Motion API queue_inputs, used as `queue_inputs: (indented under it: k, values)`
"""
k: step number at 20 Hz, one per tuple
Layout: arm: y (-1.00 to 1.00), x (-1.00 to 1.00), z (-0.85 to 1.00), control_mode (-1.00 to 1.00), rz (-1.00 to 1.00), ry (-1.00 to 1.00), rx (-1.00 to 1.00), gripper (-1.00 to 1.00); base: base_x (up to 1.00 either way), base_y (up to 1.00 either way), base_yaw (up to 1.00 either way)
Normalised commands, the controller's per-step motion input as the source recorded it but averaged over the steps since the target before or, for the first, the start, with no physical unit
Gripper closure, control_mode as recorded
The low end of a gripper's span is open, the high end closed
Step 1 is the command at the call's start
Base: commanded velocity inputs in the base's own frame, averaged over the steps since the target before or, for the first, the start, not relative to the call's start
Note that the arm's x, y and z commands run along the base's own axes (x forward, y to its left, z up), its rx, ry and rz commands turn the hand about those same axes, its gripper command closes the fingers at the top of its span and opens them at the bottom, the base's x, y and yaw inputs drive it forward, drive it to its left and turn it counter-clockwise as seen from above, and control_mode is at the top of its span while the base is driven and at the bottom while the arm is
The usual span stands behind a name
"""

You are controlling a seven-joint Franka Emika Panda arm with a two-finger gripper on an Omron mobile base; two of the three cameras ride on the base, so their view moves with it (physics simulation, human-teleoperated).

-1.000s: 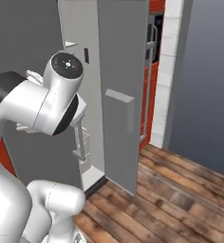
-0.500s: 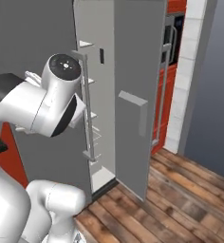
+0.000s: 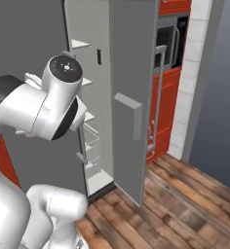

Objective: The ice cube tray has been filled with water. Take the tray and place it in the freezer to make ice. Close the freezer door after placing the tray.

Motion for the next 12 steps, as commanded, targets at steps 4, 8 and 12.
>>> queue_inputs:
  k: [4,8,12]
  values:
    - [0.0,0.0,0.0,1.0,0.0,0.0,0.0,1.0,0.04,-0.57,0.11]
    - [0.0,0.0,0.0,1.0,0.0,0.0,0.0,1.0,0.34,-0.21,0.1]
    - [0.0,0.0,0.0,1.0,0.0,0.0,0.0,1.0,0.63,-0.09,0.13]
